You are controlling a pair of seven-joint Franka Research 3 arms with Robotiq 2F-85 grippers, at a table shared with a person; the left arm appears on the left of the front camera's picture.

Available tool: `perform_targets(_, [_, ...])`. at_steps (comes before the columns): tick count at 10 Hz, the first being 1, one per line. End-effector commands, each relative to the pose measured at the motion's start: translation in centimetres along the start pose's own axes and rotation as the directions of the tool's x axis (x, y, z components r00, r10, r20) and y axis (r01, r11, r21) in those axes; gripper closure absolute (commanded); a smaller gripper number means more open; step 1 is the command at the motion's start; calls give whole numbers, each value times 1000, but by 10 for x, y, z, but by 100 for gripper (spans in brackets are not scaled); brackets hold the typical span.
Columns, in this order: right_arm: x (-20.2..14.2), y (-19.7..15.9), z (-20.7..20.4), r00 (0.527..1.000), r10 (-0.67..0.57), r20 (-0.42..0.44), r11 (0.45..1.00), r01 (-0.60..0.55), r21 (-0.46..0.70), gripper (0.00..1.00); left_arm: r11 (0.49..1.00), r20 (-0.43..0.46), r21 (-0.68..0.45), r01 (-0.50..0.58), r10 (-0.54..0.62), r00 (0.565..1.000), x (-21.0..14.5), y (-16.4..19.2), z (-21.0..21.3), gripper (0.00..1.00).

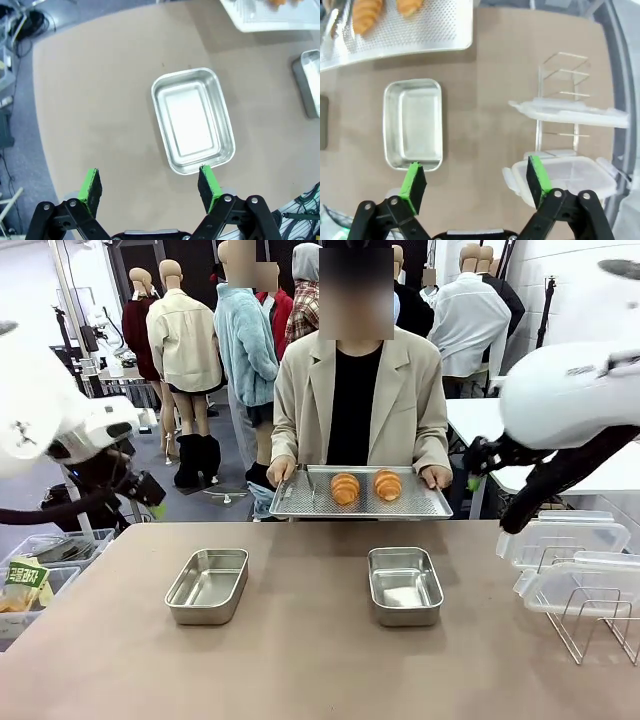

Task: Place the bread in airtight containers.
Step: Lift both Airtight Container.

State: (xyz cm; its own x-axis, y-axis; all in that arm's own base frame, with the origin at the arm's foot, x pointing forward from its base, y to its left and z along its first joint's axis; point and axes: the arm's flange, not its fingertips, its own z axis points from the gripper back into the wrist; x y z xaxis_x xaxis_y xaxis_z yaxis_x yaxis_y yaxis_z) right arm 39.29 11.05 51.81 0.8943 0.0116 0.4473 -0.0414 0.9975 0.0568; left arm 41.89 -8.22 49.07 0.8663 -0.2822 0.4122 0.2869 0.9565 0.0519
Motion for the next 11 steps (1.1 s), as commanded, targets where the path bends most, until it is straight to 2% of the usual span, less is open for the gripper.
perform_targets(1, [12, 35, -36, 993, 75, -95, 997, -78, -25, 0, 999, -78, -12, -51, 50, 996, 14, -7, -31, 0])
perform_targets(3, [9, 63, -95, 979, 64, -192, 992, -84, -96, 0, 991, -135, -42, -130, 123, 983, 15, 4, -67, 0])
perform_targets(4, [6, 69, -118, 968, 50, -245, 992, -76, -99, 0, 985, -145, -69, -156, 145, 979, 15, 9, -82, 0])
perform_targets(6, [-8, 84, -154, 952, 81, -294, 992, -107, -73, 0, 979, -150, -68, -191, 179, 972, 14, 16, -104, 0])
perform_targets(7, [-13, 83, -168, 945, 119, -304, 992, -127, -5, 0, 973, -155, -90, -213, 197, 968, 10, 18, -112, 0])
perform_targets(9, [-12, 83, -191, 941, 216, -261, 976, -208, 56, 0, 967, -188, -109, -231, 208, 960, 3, 23, -131, 0])
perform_targets(11, [-12, 88, -213, 938, 237, -254, 972, -230, 57, 0, 962, -197, -116, -249, 223, 955, -4, 23, -144, 0])
